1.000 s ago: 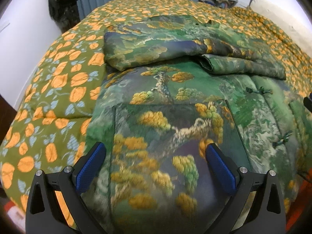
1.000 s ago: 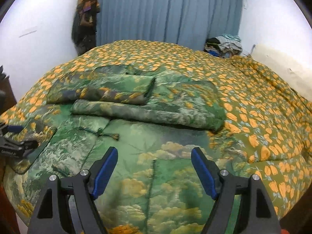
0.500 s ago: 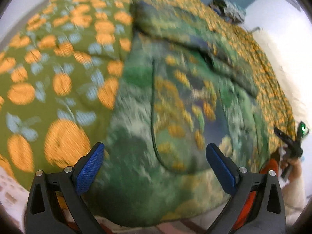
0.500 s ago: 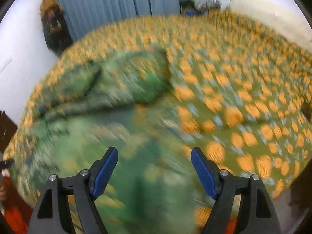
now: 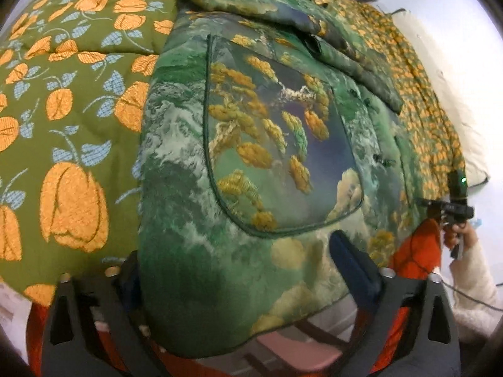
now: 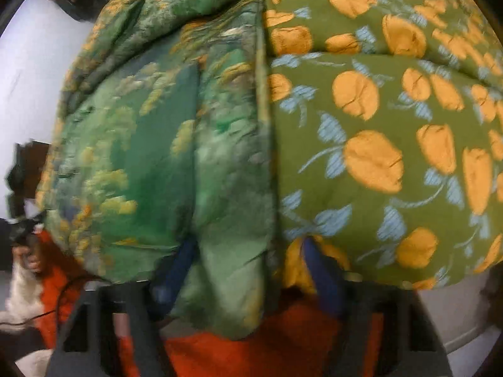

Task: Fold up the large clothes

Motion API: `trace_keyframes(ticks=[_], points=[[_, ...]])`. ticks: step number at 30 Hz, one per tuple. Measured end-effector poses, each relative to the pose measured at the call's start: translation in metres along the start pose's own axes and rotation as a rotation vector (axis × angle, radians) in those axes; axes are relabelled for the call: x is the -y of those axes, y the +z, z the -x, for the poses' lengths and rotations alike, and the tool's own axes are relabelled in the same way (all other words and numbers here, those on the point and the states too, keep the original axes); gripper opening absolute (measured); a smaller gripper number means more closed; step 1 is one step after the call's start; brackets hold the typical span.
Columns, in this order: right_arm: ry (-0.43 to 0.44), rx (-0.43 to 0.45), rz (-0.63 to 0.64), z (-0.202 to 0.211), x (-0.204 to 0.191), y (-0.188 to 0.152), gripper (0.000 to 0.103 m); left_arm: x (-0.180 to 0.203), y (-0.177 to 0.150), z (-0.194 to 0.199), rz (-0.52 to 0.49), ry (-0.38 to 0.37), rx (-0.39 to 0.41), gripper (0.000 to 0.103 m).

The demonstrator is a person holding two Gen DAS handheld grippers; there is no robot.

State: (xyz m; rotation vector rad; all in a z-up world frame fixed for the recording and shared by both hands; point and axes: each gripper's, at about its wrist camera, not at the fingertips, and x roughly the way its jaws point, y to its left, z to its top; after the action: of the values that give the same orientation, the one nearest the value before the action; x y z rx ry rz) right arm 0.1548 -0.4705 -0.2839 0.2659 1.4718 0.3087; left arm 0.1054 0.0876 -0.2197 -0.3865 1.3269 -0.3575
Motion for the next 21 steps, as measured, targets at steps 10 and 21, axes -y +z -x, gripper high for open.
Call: trace_keyframes(ticks=[10,21], points=[[0.080,0.141,0.082,0.047,-0.064,-0.003,0.010,-0.006,-0.004,0.047,0.029,-0.034,0.024,0.013],[0.187,0.145,0.038,0.097,-0.084,-0.059,0.010,-0.022,-0.068,0.102,0.105,-0.053,-0.053,0.012]])
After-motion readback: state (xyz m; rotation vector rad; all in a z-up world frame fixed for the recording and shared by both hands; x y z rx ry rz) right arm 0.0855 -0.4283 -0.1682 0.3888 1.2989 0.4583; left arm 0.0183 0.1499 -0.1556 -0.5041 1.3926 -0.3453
